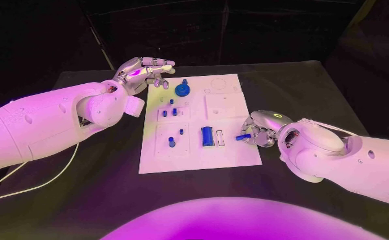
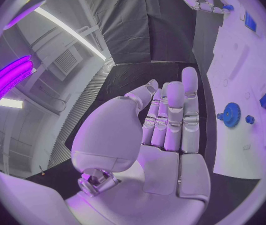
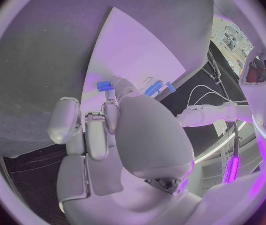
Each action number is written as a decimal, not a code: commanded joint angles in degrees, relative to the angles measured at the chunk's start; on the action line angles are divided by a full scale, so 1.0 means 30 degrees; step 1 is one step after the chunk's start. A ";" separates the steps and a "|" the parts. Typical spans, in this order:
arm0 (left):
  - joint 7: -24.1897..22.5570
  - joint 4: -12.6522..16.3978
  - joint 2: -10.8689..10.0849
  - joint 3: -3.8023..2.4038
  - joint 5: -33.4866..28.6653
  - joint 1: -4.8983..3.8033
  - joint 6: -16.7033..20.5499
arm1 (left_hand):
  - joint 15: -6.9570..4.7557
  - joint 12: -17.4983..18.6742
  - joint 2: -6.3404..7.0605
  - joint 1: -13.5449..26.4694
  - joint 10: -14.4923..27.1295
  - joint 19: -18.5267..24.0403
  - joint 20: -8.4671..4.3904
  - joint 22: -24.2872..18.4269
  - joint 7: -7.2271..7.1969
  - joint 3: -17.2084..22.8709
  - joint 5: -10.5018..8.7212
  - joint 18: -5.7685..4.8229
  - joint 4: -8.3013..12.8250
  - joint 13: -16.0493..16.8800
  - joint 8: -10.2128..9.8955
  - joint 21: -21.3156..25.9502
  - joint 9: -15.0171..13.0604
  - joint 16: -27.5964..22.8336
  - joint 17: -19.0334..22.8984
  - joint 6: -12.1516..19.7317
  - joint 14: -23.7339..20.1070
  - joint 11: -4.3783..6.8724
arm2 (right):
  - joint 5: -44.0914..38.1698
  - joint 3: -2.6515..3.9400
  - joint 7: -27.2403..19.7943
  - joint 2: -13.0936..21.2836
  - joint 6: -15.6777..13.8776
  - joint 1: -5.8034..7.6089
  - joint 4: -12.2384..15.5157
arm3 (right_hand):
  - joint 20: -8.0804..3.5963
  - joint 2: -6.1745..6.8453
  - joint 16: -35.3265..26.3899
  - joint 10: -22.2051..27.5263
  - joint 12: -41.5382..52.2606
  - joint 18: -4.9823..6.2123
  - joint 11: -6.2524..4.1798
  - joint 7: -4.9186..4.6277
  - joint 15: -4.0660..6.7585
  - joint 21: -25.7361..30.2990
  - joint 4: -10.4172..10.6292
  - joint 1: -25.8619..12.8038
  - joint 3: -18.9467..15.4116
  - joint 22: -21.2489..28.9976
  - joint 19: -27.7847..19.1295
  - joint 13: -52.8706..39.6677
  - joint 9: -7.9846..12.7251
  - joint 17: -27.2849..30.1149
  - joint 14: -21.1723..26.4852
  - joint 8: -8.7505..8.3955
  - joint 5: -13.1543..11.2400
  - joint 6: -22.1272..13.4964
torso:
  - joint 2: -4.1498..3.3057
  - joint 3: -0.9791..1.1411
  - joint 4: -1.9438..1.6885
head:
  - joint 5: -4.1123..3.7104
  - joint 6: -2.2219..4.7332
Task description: Assemble the parts on the task board
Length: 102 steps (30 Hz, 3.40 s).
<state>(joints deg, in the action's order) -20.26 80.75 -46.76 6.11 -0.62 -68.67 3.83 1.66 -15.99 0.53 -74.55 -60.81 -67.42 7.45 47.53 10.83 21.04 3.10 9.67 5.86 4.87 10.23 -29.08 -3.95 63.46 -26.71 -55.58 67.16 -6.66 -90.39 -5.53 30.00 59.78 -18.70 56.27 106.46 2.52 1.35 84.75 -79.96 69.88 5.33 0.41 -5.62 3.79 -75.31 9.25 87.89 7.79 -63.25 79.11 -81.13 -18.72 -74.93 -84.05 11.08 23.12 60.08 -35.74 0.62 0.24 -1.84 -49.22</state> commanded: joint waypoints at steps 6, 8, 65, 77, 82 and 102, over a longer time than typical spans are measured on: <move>-0.0208 0.0033 0.0033 -0.0015 0.0039 -0.0024 -0.0207 | 0.0045 -0.0080 -0.0025 0.0070 0.0135 -0.0092 -0.0005 -0.0029 0.0028 0.0077 0.0068 0.0245 -0.0024 -0.0027 0.0116 0.0107 0.0022 0.0010 -0.0012 0.0142 -0.0128 0.0018 | 0.1416 0.0003 -0.0260 -0.0153 -0.1800 0.0010 0.0618 | -0.0006 0.1147 0.0192 -0.0442 0.0308 -0.0095 -0.0099 0.0261 0.0001 -0.0246 0.0360 -0.1791 0.0826 -0.0321 0.0232 0.1709 -0.0063 -0.2366 -0.1459 -0.0096 0.1094 0.0584 | 0.0005 -0.0022 0.0020 | 0.0021 0.0072; -0.0208 0.0039 0.0039 -0.0015 0.0039 -0.0024 -0.0206 | 0.0045 -0.0080 -0.0025 0.0070 0.0135 -0.0092 -0.0005 -0.0029 0.0028 0.0077 0.0068 0.0245 -0.0024 -0.0027 0.0116 0.0107 0.0022 0.0010 -0.0012 0.0142 -0.0128 0.0018 | 0.1539 0.0005 -0.0327 -0.0264 -0.2081 0.0012 0.0650 | -0.0008 0.1215 0.0200 -0.0458 0.0324 -0.0095 -0.0100 0.0265 0.0003 -0.0252 0.0394 -0.1912 0.0849 -0.0330 0.0235 0.1698 -0.0064 -0.2380 -0.1462 -0.0109 0.1102 0.0607 | 0.0000 -0.0018 0.0004 | 0.0019 0.0064; -0.0151 0.0140 -0.0002 -0.0017 0.0039 -0.0040 -0.0228 | 0.0045 -0.0080 -0.0025 0.0070 0.0135 -0.0092 -0.0005 -0.0029 0.0028 0.0077 0.0068 0.0245 -0.0024 -0.0027 0.0116 0.0107 0.0022 0.0010 -0.0012 0.0142 -0.0128 0.0018 | 0.2766 0.0009 0.1198 -0.2782 -0.1298 0.0014 -0.0878 | -0.0297 0.1451 0.0311 -0.1154 0.1102 -0.0141 -0.0495 0.0780 0.0319 -0.0404 0.2320 -0.5577 -0.1160 -0.0616 0.0385 0.1115 -0.0642 -0.2586 -0.1504 0.0287 0.1641 0.1759 | -0.0003 -0.0016 0.0028 | 0.0133 -0.0097; -0.0119 0.0158 0.0002 -0.0017 0.0039 -0.0043 -0.0274 | 0.0044 -0.0116 -0.0001 0.0051 0.0165 -0.0092 -0.0006 -0.0027 0.0031 0.0116 0.0069 0.0246 0.0016 -0.0034 0.0138 0.0110 0.0023 0.0014 0.0005 0.0167 -0.0141 0.0016 | 0.2769 0.0009 0.1225 -0.2888 -0.1351 0.0015 -0.0905 | -0.0320 0.1175 0.0319 -0.1224 0.1106 -0.0147 -0.0521 0.0813 0.0341 -0.0404 0.2450 -0.6252 -0.1880 -0.0635 0.0401 0.1095 -0.0765 -0.2608 -0.1509 0.0313 0.1411 0.1822 | 0.0004 -0.0011 0.0035 | 0.0162 -0.0157; -0.0115 0.0164 -0.0006 -0.0017 0.0039 -0.0045 -0.0275 | 0.0044 -0.0116 -0.0001 0.0051 0.0165 -0.0092 -0.0006 -0.0027 0.0031 0.0116 0.0069 0.0246 0.0016 -0.0034 0.0138 0.0110 0.0023 0.0014 0.0005 0.0167 -0.0141 0.0016 | 0.2769 0.0009 0.1185 -0.2896 -0.1352 0.0015 -0.0880 | -0.0330 0.1043 0.0340 -0.1271 0.1161 -0.0152 -0.0545 0.0849 0.0355 -0.0421 0.2451 -0.6487 -0.2136 -0.0672 0.0419 0.1050 -0.0828 -0.2644 -0.1517 0.0352 0.1304 0.1895 | 0.0002 -0.0011 0.0024 | 0.0155 -0.0168; -0.0127 0.0172 -0.0016 -0.0017 0.0039 -0.0051 -0.0321 | 0.0043 -0.0131 -0.0002 0.0042 0.0173 -0.0092 -0.0006 -0.0026 0.0031 0.0136 0.0071 0.0247 0.0029 -0.0037 0.0150 0.0111 0.0022 0.0018 0.0004 0.0170 -0.0145 0.0016 | 0.2837 0.0009 0.1230 -0.2892 -0.1124 0.0013 -0.0752 | -0.0414 0.0510 0.0483 -0.1572 0.1682 -0.0194 -0.0703 0.1047 0.0464 -0.0562 0.2437 -0.7021 -0.2741 -0.0923 0.0545 0.0663 -0.1094 -0.2882 -0.1568 0.0587 0.1507 0.2278 | -0.0002 -0.0005 0.0026 | 0.0216 -0.0253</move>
<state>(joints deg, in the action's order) -20.24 81.13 -46.80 6.10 -0.59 -68.72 3.59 1.66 -16.20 0.53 -74.55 -60.81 -67.42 7.45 47.53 11.04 21.04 3.10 9.68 5.86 4.83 10.46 -29.08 -3.95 63.46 -26.72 -55.37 67.16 -6.66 -81.97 -5.51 33.71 51.13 -22.70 56.26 104.00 1.33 3.22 85.87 -83.85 74.71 5.33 -1.44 -2.62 4.63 -76.75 16.64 67.16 -0.10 -65.98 80.49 -74.94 -21.93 -74.93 -84.04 12.56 27.33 66.48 -35.73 0.60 0.35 -1.12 -49.96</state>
